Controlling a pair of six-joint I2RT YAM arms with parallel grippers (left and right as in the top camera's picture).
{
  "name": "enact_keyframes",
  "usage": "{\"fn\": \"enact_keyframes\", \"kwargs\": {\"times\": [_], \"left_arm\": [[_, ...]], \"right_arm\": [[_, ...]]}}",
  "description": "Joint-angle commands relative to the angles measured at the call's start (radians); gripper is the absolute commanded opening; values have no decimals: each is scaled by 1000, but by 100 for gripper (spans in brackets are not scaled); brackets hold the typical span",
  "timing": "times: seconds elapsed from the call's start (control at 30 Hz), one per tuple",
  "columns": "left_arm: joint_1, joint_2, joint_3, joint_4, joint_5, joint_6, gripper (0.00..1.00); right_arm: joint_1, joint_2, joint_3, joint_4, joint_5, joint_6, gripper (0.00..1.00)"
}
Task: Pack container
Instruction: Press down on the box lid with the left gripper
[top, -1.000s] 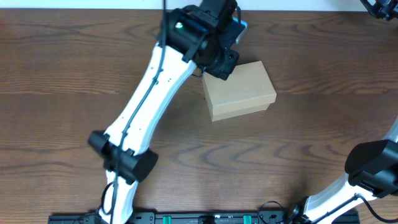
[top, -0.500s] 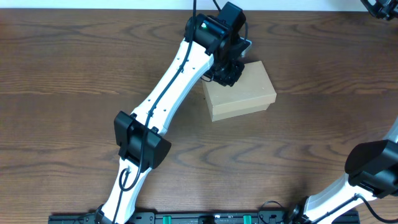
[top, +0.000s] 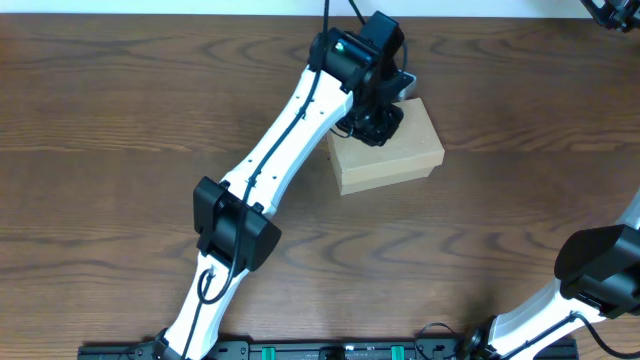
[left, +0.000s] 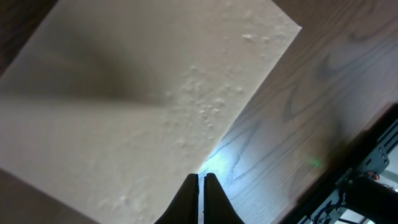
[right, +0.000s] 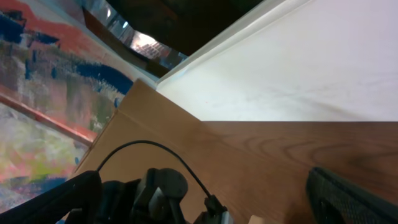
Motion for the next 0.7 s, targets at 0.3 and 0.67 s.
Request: {"fn": "enact_keyframes", "kwargs": {"times": [0.3,0.67], "left_arm": [[-6,14,-152,59,24,18,6],[-6,14,-272,122,28,17,6]], "right_arm": [[-10,-32,6,12,-14,-20,99],[-10,-32,6,13,-15,-20,99]]}}
